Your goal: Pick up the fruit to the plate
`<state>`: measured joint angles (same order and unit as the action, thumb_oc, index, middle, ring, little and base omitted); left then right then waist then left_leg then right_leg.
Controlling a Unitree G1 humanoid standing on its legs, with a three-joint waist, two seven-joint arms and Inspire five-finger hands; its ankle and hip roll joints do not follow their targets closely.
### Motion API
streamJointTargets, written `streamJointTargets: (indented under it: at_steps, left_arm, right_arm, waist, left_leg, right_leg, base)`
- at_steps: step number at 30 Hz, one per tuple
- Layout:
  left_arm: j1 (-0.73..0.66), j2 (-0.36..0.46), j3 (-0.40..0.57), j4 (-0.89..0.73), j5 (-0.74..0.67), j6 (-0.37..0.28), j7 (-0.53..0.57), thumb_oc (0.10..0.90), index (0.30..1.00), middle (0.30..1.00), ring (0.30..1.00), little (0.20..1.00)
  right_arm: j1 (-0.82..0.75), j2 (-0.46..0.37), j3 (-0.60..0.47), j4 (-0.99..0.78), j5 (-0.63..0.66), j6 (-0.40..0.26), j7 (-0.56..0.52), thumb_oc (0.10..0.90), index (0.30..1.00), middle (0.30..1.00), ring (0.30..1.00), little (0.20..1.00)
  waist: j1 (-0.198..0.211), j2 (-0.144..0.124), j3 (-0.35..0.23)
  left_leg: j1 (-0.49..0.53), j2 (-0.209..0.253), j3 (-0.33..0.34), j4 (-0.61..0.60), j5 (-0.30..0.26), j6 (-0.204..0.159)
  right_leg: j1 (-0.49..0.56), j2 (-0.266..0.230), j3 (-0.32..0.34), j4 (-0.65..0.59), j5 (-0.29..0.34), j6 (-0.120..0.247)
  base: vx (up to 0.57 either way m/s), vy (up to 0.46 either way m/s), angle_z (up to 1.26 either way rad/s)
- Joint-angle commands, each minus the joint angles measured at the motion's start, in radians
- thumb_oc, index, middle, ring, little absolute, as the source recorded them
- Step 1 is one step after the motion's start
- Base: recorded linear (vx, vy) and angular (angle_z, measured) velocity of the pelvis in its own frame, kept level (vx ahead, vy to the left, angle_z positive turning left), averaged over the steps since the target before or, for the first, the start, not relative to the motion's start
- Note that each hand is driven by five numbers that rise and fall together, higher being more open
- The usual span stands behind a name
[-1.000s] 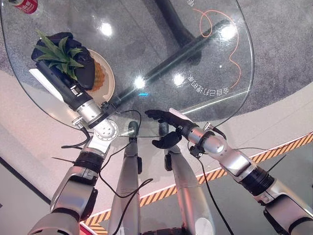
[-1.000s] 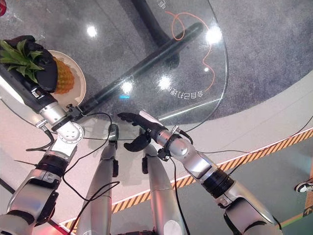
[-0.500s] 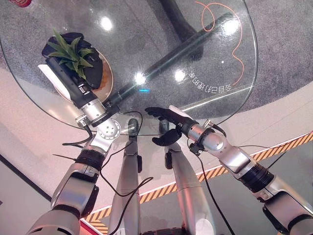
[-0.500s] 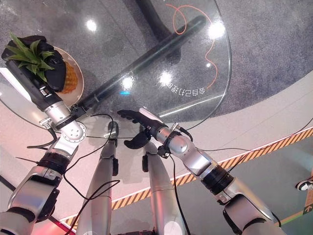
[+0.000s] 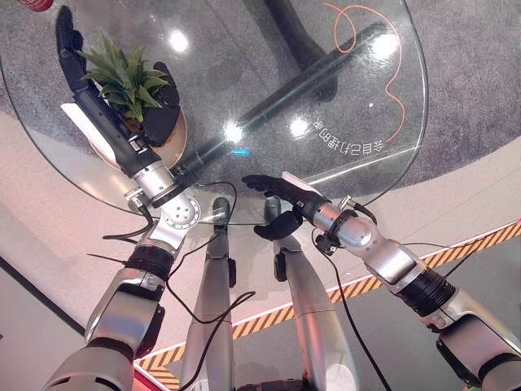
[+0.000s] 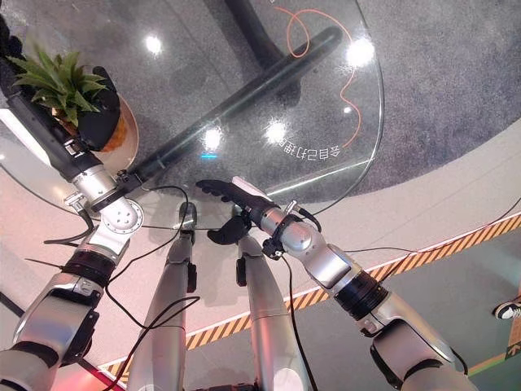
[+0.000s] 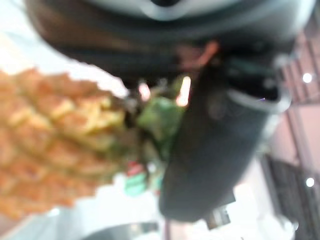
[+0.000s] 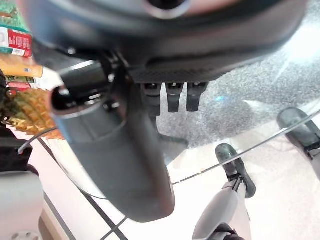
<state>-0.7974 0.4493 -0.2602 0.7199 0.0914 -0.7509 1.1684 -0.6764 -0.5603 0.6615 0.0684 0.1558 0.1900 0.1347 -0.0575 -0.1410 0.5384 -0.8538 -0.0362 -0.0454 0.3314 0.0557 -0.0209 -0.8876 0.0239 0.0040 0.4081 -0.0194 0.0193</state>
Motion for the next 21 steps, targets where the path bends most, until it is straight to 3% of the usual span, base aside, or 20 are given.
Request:
streamJointTargets:
  at_steps: [1, 16, 21]
  left_arm:
    - [-0.063, 0.025, 0.037, -0.066, 0.015, -0.092, 0.054, 0.800, 0.900, 0.900, 0.900, 0.900]
    - [-0.068, 0.038, 0.040, -0.040, -0.020, -0.097, 0.019, 0.800, 0.900, 0.900, 0.900, 0.900]
    - [-0.056, 0.044, 0.039, -0.038, -0.068, -0.092, -0.045, 0.800, 0.900, 0.900, 0.900, 0.900]
  right_arm:
    - [0.032, 0.033, -0.031, -0.084, 0.001, -0.044, 0.014, 0.800, 0.900, 0.900, 0.900, 0.900]
    - [0.022, 0.038, -0.031, -0.061, -0.022, -0.054, 0.022, 0.800, 0.900, 0.900, 0.900, 0.900]
    - [0.028, 0.040, -0.035, -0.065, -0.031, -0.053, 0.025, 0.800, 0.900, 0.900, 0.900, 0.900]
  waist:
    - [0.022, -0.002, -0.018]
    - [0.025, 0.018, -0.018]
    - [0.028, 0.022, -0.018]
  left_leg:
    - [0.033, -0.064, -0.048, 0.003, -0.036, 0.006]
    - [0.061, -0.059, -0.047, -0.029, -0.017, -0.001]
    - [0.070, -0.058, -0.049, -0.041, -0.009, -0.003]
  right_leg:
    - [0.042, 0.013, -0.069, -0.071, 0.069, 0.017]
    - [0.064, 0.011, -0.073, -0.079, 0.064, 0.011]
    - [0.072, 0.011, -0.077, -0.083, 0.064, 0.010]
  base:
    - [0.00, 0.000, 0.00]
    - [0.00, -0.005, 0.00]
    - [-0.01, -0.019, -0.01]
